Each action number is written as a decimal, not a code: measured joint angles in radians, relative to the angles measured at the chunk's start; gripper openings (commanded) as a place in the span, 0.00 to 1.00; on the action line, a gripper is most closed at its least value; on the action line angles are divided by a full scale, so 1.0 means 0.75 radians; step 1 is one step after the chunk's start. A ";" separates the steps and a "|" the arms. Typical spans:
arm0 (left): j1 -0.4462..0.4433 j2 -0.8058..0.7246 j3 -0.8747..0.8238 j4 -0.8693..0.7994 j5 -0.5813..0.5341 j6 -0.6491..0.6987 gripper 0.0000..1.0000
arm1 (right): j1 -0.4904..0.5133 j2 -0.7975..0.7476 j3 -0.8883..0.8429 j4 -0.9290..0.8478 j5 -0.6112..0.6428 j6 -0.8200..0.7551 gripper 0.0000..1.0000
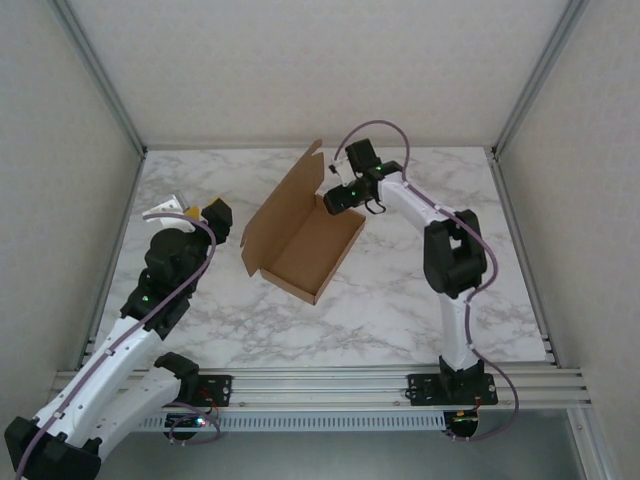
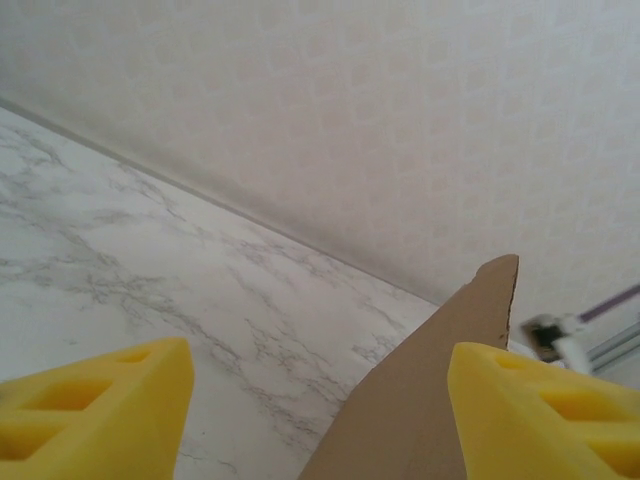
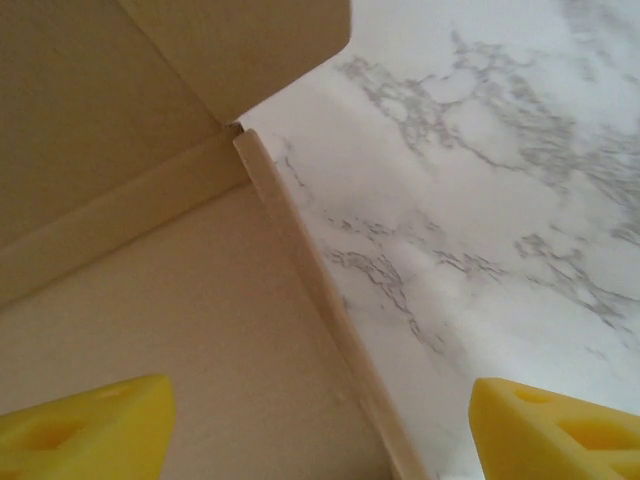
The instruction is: Fold the paper box
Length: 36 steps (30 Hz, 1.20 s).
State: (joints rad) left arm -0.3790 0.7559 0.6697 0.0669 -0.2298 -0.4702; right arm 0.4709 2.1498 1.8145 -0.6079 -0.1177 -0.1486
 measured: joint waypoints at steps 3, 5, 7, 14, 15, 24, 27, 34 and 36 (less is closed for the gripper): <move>0.000 -0.002 0.000 0.000 -0.001 0.004 0.68 | 0.000 0.104 0.119 -0.076 -0.007 -0.054 0.74; -0.001 -0.002 0.000 -0.001 -0.004 0.004 0.68 | 0.000 0.165 0.195 -0.108 0.016 -0.067 0.69; -0.002 -0.002 0.000 0.000 -0.005 0.004 0.68 | 0.000 0.210 0.248 -0.134 0.038 -0.071 0.64; -0.006 -0.002 0.000 0.000 -0.005 0.003 0.68 | 0.013 0.268 0.249 -0.178 0.147 -0.055 0.37; -0.006 -0.002 0.000 0.000 -0.005 0.003 0.69 | 0.017 0.268 0.233 -0.174 0.163 -0.055 0.36; -0.008 -0.004 0.000 -0.001 -0.006 -0.002 0.69 | 0.067 0.066 -0.185 -0.037 0.289 0.053 0.15; -0.010 -0.006 0.000 -0.001 -0.009 -0.002 0.69 | 0.097 -0.026 -0.349 0.018 0.356 0.132 0.19; -0.026 -0.006 0.000 -0.002 -0.019 -0.002 0.70 | 0.169 -0.195 -0.620 0.138 0.446 0.277 0.36; -0.026 -0.008 0.000 -0.002 -0.021 -0.002 0.70 | 0.169 -0.212 -0.641 0.145 0.444 0.304 0.39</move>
State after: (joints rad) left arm -0.3988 0.7502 0.6697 0.0658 -0.2459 -0.4717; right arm 0.5980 1.9907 1.3334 -0.4992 0.2150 0.0795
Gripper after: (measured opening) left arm 0.698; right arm 0.365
